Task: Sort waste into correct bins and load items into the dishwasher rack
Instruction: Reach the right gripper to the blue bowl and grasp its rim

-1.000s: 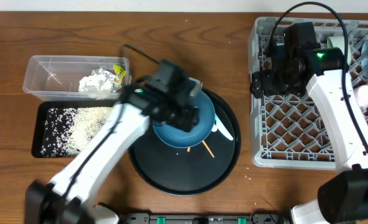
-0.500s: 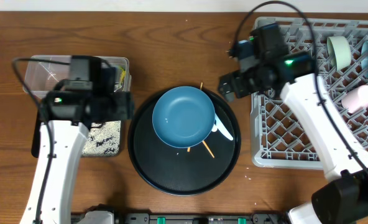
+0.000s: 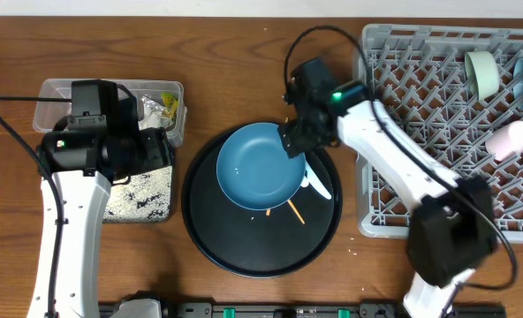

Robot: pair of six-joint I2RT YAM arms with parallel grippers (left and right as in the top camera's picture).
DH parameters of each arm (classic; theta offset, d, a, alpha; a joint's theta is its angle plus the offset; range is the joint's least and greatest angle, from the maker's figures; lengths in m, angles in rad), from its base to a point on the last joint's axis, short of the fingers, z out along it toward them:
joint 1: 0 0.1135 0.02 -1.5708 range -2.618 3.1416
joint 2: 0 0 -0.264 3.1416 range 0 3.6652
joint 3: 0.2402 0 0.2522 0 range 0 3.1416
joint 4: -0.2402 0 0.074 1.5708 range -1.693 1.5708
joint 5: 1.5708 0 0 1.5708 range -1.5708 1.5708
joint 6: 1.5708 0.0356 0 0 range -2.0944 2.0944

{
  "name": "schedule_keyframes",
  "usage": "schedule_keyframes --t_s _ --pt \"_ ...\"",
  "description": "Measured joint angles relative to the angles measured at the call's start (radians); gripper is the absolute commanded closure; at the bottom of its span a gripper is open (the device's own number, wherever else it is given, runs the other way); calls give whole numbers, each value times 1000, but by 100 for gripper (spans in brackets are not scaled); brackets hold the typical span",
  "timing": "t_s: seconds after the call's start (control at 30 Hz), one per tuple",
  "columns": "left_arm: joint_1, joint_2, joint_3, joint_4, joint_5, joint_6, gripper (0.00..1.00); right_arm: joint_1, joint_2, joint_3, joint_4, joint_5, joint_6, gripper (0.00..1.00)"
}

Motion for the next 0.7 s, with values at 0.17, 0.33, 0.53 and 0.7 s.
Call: schedule_keyframes --t_s 0.17,0.33,0.53,0.7 --pt "0 0 0 -2 0 -3 30 2 81 -3 6 22 57 46" --pt "0 0 0 -3 0 -3 29 2 119 -5 6 11 88 68" --pt "0 0 0 -3 0 -3 29 6 124 -5 6 -9 102 96" --pt "0 0 0 -3 0 -3 29 12 124 -5 3 -21 109 99"
